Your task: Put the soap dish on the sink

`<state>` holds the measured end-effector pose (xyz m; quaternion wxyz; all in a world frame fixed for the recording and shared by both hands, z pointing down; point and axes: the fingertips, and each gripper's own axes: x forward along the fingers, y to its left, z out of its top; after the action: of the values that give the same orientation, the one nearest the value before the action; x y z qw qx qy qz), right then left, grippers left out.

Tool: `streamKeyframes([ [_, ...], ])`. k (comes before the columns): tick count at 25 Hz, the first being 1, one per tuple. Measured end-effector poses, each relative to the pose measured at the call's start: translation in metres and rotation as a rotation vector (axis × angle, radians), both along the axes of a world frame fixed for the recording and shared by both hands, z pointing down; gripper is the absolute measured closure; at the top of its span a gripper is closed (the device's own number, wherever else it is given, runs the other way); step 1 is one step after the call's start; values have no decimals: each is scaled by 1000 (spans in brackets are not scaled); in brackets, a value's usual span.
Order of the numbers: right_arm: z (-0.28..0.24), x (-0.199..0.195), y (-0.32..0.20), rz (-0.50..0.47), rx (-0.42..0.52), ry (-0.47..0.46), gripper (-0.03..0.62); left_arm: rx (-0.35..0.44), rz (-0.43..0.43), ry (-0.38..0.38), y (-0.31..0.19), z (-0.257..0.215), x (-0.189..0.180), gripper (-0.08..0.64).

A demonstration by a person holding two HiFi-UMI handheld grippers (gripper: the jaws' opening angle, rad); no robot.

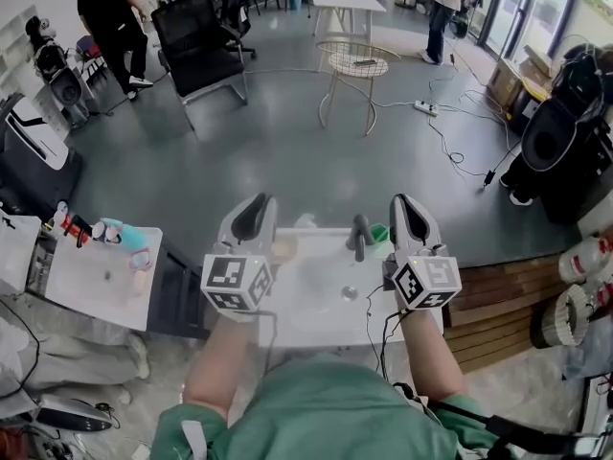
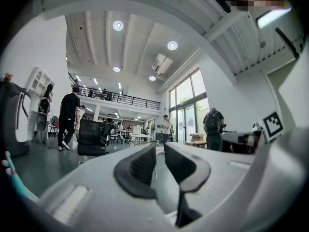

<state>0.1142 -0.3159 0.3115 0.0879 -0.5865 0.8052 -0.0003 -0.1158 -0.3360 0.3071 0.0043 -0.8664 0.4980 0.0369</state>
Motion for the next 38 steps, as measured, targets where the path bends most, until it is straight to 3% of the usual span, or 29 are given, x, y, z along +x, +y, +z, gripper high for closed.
streamKeyframes([
  [38,3,-23,-7,-28,-13,38,583,-22,-7,-2,-5,6,-13,509],
])
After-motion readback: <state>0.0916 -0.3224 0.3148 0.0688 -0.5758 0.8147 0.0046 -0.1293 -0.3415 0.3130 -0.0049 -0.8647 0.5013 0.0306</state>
